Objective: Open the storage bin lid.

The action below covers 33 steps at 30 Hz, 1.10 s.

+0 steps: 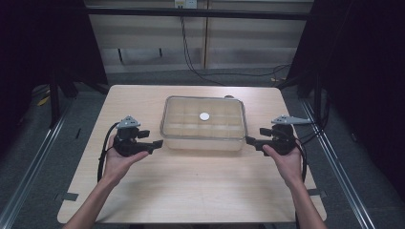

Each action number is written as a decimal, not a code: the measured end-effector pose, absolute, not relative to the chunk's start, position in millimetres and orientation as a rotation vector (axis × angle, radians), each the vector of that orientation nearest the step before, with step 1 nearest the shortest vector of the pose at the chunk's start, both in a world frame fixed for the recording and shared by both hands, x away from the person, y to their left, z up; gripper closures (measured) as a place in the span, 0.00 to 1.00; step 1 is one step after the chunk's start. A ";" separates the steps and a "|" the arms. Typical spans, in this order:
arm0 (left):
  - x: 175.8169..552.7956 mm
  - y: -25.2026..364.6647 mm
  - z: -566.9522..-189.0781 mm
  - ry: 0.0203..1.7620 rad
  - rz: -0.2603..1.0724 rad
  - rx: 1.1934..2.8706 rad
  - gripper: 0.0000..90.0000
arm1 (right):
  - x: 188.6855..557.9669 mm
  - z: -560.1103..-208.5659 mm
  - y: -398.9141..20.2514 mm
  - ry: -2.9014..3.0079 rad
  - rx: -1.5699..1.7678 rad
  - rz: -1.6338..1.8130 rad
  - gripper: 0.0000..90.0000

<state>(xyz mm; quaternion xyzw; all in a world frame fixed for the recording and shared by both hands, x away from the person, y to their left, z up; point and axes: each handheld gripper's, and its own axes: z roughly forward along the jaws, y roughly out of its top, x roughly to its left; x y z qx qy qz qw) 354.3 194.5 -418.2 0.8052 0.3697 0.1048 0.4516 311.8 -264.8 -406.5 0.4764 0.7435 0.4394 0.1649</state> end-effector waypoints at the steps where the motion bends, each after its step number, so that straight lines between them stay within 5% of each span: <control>1: 356.0 194.1 -418.0 0.918 0.255 1.989 0.31 | 315.1 -405.4 -264.3 2.129 1.359 1.263 0.31; 11: 376.3 187.8 -424.7 0.916 0.254 1.999 0.33 | 340.4 -411.7 -261.0 2.159 1.372 1.232 0.34; 33: 415.0 176.4 -431.5 0.958 0.230 2.011 0.35 | 384.2 -422.5 -250.6 2.184 1.453 1.177 0.23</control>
